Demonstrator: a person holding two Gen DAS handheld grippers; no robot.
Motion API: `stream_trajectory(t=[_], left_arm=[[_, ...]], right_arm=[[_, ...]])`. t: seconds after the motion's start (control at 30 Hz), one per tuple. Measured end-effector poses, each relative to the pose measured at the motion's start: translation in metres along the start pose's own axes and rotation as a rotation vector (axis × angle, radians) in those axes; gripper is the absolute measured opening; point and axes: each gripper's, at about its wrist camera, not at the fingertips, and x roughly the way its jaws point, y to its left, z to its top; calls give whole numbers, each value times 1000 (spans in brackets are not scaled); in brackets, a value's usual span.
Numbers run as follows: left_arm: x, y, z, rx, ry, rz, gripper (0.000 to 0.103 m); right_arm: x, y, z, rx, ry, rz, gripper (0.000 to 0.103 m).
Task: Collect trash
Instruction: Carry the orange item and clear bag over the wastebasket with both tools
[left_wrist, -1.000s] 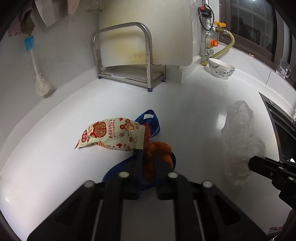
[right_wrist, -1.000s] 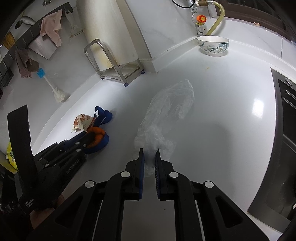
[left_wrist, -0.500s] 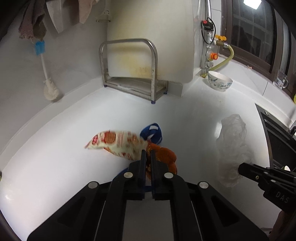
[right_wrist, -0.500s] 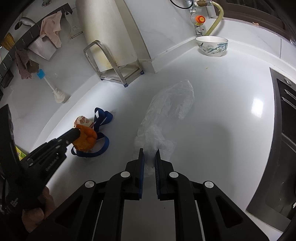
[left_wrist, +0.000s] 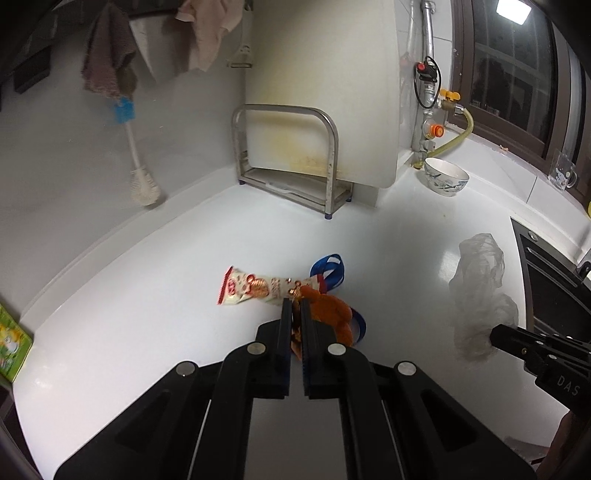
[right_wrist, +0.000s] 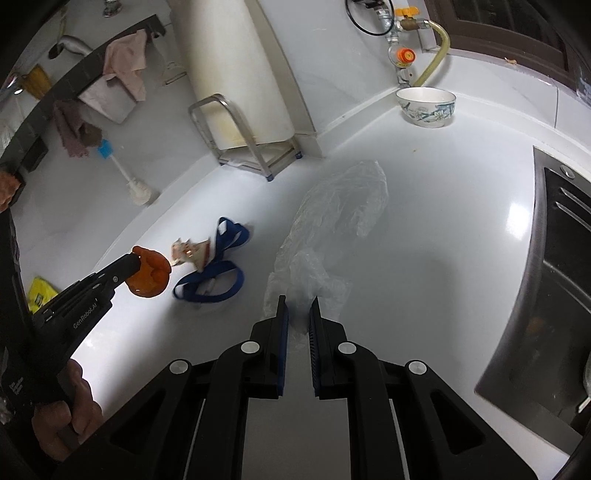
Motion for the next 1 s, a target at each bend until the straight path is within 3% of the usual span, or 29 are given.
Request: stream_trajectory(t=[0.4,1.0], left_arm=[[-71,-19,-36,-70,-2,89,5],[-183,-121,-139,-236,32,205,5]], right_arm=[[-58,6,-36,-123,36,103,10],[-166,-52,-135,-329,165,255,10]])
